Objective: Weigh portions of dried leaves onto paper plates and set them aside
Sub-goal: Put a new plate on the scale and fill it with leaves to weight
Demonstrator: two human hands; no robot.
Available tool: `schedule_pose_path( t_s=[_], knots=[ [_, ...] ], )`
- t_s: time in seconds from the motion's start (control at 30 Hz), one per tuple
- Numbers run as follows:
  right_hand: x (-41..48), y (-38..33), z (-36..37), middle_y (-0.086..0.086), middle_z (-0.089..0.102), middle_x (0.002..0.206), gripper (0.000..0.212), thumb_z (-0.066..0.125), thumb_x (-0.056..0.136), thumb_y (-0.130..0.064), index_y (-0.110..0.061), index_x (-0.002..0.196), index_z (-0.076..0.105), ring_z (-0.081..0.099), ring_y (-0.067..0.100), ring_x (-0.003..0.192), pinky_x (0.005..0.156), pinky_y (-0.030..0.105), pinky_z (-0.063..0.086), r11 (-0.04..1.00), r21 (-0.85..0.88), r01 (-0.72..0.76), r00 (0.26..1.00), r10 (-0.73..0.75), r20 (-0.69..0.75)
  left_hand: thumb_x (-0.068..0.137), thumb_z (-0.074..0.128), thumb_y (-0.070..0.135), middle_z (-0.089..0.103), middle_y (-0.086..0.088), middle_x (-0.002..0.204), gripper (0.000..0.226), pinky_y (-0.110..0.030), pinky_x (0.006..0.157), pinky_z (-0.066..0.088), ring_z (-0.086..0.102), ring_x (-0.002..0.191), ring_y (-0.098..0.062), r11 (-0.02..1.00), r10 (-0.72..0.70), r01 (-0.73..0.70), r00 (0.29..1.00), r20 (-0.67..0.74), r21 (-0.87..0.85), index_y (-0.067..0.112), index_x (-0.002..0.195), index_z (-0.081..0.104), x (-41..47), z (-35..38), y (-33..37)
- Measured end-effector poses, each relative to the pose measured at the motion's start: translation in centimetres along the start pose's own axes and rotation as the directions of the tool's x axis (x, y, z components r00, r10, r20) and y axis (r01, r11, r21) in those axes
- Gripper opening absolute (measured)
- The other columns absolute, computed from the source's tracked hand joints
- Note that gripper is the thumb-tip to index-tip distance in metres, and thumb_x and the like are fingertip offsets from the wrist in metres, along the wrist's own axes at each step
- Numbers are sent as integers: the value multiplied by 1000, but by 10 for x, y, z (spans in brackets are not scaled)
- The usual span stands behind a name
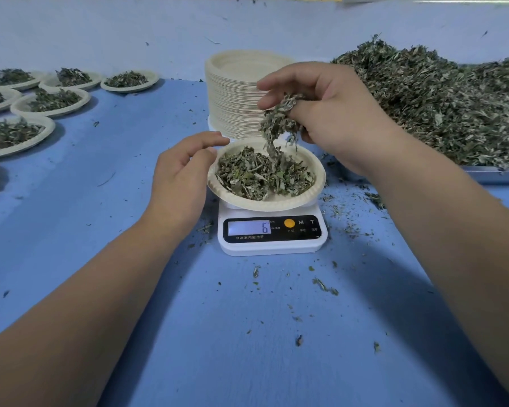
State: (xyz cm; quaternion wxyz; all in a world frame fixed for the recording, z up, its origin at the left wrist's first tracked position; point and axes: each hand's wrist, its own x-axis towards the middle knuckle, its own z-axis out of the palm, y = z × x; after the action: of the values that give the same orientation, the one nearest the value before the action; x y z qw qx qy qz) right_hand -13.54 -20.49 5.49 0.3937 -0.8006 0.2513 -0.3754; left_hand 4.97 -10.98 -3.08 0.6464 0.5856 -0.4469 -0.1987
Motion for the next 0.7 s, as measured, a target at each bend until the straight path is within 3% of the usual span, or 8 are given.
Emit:
schedule_pose_path(
  t_s=[0.1,0.17,0.27,0.37,0.43,0.53,0.63,0.7],
  knots=[
    [3,0,-2,-2,77,102,48,45,90,16,-16,114,71,50,15,67,50,26,34,997,65,-46,998,49,-38,85,49,21,72,11,122,32,-45,112,44,59,123,-2,1000,19,-19,1000,24,18,27,94,80,0,-1,1],
    [3,1,-3,-1,77,101,46,47,90,16,-16,113,71,51,21,74,51,29,35,996,57,-72,997,73,-25,87,50,23,71,7,125,31,-39,113,43,59,124,-3,999,46,-47,998,48,26,29,94,80,-2,-1,3],
    [2,2,-4,3,77,100,36,57,91,10,-17,111,71,59,19,74,53,23,40,996,-25,-83,995,85,49,89,50,24,68,4,129,30,-21,108,43,57,125,0,996,78,-81,993,89,30,32,94,78,-3,1,4],
    [1,1,-3,10,77,97,23,68,91,0,-16,106,75,64,9,69,54,19,46,992,-96,-78,986,91,141,90,50,24,67,5,130,30,-14,104,42,57,125,2,993,98,-104,990,103,61,32,96,78,-4,1,3],
    [0,1,-2,18,75,99,24,66,91,2,-16,105,75,62,10,67,55,21,47,992,-105,-69,981,86,175,90,50,24,66,5,131,30,-18,107,42,56,126,1,991,108,-115,990,96,73,32,96,78,-4,1,3],
    [-1,-1,-1,30,70,104,23,66,91,2,-14,106,74,57,19,72,53,21,44,995,-39,-88,973,94,213,92,51,23,66,9,130,30,-36,113,42,54,130,-5,977,163,-172,984,71,130,35,95,78,-6,1,3],
    [-2,-2,-3,30,70,106,28,60,92,8,-8,111,72,60,9,63,51,19,45,993,-11,-118,953,116,281,94,53,25,70,12,121,27,-44,109,43,54,124,0,896,332,-316,943,3,313,28,96,79,-10,2,6],
    [-2,-1,-4,26,72,100,29,58,91,11,-5,111,72,61,4,56,49,18,47,992,10,-128,951,120,286,94,53,23,73,9,114,26,-47,105,45,59,117,-4,844,428,-401,904,3,357,17,93,79,-12,3,10]
  ],
)
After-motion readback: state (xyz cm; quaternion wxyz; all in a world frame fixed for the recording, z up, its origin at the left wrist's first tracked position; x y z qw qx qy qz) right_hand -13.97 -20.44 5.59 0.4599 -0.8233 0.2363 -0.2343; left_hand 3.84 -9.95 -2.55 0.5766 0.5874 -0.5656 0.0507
